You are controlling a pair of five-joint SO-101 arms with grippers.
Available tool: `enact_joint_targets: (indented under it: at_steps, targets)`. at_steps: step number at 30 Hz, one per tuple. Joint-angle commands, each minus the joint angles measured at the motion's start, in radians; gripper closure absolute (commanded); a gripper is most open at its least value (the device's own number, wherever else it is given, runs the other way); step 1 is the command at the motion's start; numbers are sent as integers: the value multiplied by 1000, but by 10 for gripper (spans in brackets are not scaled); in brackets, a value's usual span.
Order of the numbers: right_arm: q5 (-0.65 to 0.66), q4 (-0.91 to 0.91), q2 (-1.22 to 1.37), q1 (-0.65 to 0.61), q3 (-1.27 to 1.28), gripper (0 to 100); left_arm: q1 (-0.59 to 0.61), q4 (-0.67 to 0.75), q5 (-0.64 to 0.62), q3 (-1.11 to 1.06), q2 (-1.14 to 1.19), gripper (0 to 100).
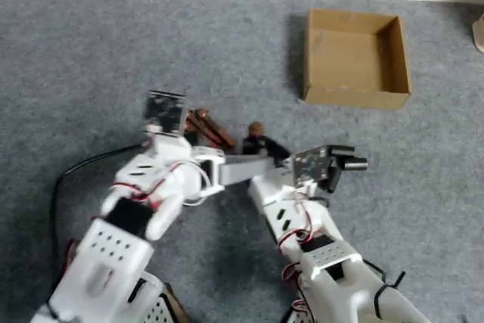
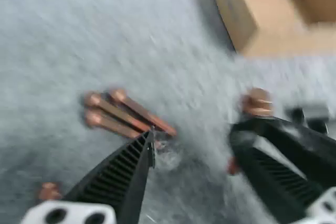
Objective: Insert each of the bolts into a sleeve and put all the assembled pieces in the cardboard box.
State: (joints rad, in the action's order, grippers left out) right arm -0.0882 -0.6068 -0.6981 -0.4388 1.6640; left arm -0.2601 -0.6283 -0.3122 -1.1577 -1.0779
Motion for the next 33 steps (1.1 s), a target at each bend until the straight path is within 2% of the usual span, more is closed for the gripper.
enact_joint_targets:
  at_steps: [1, 5, 10, 12, 15, 21, 25, 33]
  targets:
    - [-3, 147, -21, 85, 22, 995, 42, -84, 12, -41, -165, 433]
    - [-101, 387, -21, 165, -143, 995, 50, -160, 14, -211, -372, 433]
    - [-103, 567, -22, 220, -318, 995, 166, -170, 26, -435, -710, 433]
    - [-101, 644, -22, 228, -389, 995, 217, -167, 97, -493, -785, 433]
    - [-98, 768, -18, 232, -522, 995, 259, -167, 176, -533, -714, 433]
    - [44, 855, -8, 232, -727, 995, 334, -215, 181, -538, -708, 433]
    - [126, 872, 62, 254, -829, 995, 337, -367, 184, -538, -707, 432]
    - [138, 871, 351, 351, -1101, 995, 337, -629, 183, -538, -708, 432]
